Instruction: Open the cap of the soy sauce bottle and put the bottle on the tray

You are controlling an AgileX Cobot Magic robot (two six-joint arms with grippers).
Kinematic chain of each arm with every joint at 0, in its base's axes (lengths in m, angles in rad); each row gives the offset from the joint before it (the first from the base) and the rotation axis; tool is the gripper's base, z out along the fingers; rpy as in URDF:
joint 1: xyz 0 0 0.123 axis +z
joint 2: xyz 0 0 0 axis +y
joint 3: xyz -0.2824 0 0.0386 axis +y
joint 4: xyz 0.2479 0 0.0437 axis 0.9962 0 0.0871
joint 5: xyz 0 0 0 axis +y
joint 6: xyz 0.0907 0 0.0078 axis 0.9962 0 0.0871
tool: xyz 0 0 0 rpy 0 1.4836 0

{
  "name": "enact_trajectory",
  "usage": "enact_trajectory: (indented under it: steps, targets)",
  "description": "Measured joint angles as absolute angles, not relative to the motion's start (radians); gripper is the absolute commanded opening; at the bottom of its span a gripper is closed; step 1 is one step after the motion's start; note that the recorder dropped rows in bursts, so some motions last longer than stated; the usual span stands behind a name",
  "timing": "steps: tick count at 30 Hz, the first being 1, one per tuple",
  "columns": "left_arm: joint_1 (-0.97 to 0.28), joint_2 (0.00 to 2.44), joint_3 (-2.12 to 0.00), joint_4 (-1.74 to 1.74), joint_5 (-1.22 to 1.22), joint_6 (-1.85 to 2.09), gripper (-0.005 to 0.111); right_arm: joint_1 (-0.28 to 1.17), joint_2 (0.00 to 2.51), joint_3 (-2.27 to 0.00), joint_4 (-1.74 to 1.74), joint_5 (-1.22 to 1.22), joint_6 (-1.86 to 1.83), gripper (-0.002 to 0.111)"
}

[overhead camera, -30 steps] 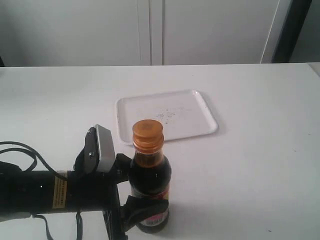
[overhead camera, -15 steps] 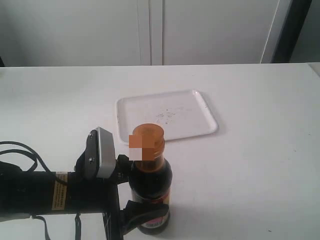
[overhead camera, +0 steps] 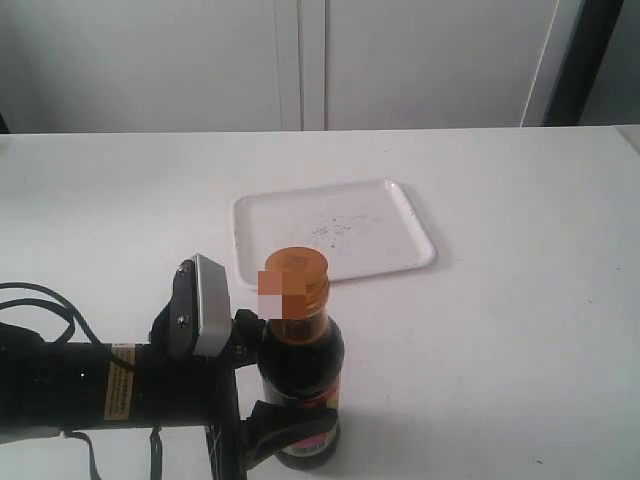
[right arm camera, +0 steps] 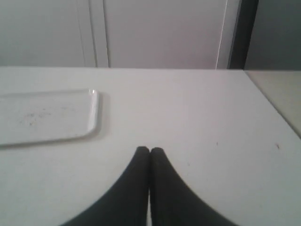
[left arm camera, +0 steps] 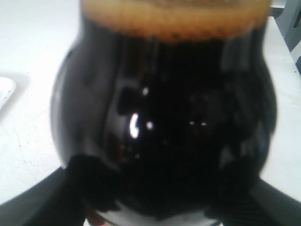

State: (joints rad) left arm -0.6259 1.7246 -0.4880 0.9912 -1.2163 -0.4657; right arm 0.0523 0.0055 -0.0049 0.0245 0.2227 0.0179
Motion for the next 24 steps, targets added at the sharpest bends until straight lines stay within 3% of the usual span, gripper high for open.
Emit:
enact_trajectory:
  steps: [9,14,24]
  targets:
    - [-0.626,1.725,-0.488,0.991,-1.216,-0.466,0.0,0.052,0.005,-0.005,0.037,-0.261,0.21,0.0]
    - [-0.626,1.725,-0.488,0.991,-1.216,-0.466,0.0,0.052,0.027,-0.081,0.037,-0.286,0.237,0.0]
    - [-0.626,1.725,-0.488,0.991,-1.216,-0.463,0.0,0.052,0.303,-0.301,0.009,-0.481,0.262,0.0]
